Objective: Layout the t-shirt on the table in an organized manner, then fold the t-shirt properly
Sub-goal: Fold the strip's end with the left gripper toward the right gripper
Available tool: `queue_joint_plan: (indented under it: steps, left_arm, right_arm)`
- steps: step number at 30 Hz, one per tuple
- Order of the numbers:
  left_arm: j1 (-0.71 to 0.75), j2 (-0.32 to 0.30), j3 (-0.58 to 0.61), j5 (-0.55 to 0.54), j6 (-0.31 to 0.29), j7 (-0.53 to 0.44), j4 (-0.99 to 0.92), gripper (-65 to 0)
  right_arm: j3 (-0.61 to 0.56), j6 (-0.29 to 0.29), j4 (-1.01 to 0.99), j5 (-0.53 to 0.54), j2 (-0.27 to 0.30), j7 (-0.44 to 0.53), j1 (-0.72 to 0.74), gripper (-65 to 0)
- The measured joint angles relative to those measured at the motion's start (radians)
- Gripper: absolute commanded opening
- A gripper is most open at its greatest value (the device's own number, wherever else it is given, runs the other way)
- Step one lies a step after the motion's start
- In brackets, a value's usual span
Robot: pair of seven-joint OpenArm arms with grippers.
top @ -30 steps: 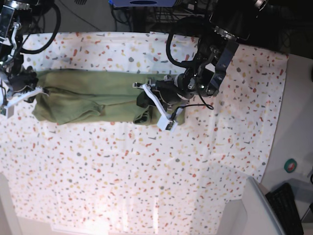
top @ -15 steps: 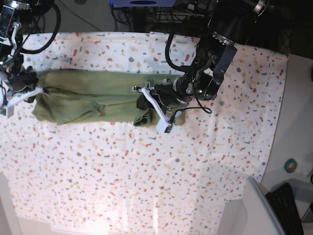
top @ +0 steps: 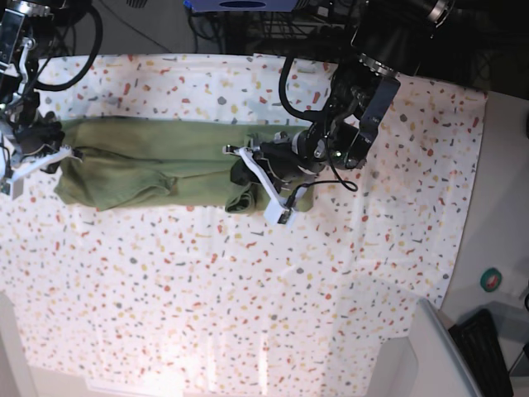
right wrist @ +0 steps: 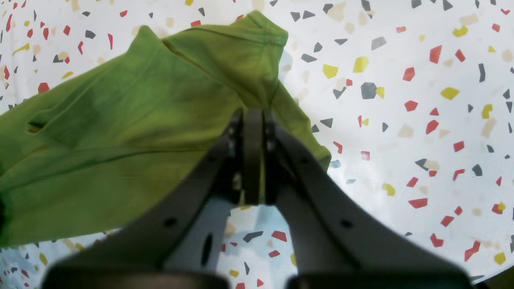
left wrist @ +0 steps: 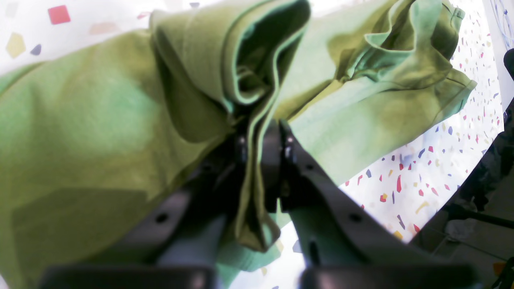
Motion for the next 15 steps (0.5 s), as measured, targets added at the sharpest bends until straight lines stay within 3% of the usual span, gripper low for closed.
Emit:
queue_joint_plan:
  steps: [4, 7, 10, 15]
  left_arm:
    - [0.0, 0.002, 0.002, 0.0, 0.0, 0.003, 0.0, -42.9]
    - [0.0, 0.005, 0.002, 0.0, 0.0, 0.003, 0.0, -37.7]
    - [-0.001, 0.006, 0.014, 0.0, 0.002, 0.002, 0.0, -35.9]
    - [-0.031, 0.004, 0.144, -0.001, -0.002, 0.006, -0.002, -36.4]
  right_arm:
    - [0.0, 0.0, 0.0, 0.0, 0.0, 0.0, 0.0, -65.0]
    - [0.0, 0.0, 0.0, 0.0, 0.0, 0.0, 0.0, -65.0]
    - [0.0, 0.0, 0.0, 0.0, 0.0, 0.0, 0.0, -65.0]
    - [0.0, 0.0, 0.0, 0.0, 0.0, 0.0, 0.0, -65.0]
